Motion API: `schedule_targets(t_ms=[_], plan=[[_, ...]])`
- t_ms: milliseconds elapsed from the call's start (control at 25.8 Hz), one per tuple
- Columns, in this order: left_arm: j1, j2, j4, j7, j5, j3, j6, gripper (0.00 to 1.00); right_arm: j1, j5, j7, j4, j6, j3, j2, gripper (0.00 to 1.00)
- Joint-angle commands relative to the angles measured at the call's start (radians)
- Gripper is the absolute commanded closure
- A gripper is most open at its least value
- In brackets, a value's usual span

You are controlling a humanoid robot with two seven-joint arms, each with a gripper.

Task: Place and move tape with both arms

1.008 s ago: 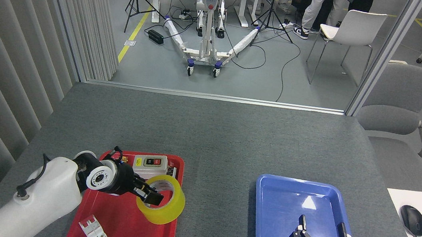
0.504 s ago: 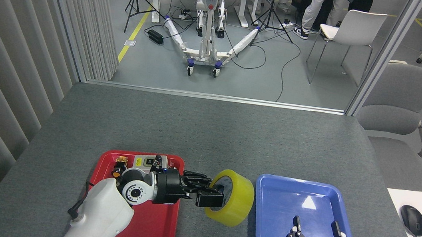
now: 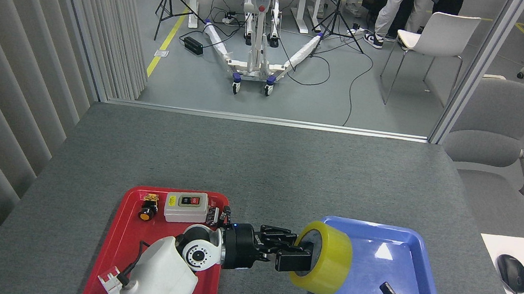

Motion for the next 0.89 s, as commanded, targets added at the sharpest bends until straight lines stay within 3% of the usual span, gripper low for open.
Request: schedule_targets(t_ms=[0, 349, 582, 853], plan=[[0.027, -0.012, -0.002, 0.011, 0.000, -0.019, 0.000, 1.00, 0.013, -0.003, -0.031, -0.032, -0.034, -0.021, -0.015, 0.00], [0.033, -0.015, 0.001, 0.078, 0.000, -0.134, 0.000, 1.00, 0.067, -0.004, -0.030, -0.112, -0.034, 0.005, -0.012, 0.00], [0.033, -0.017, 0.002, 0.083, 0.000, -0.137, 0.000, 1.00, 0.131, -0.003, -0.015, -0.136, -0.034, 0.011, -0.006, 0.00], [0.033, -0.030, 0.005, 0.083, 0.000, -0.144, 0.000, 1.00, 0.136, -0.003, 0.022, -0.136, -0.034, 0.028, 0.003, 0.00]])
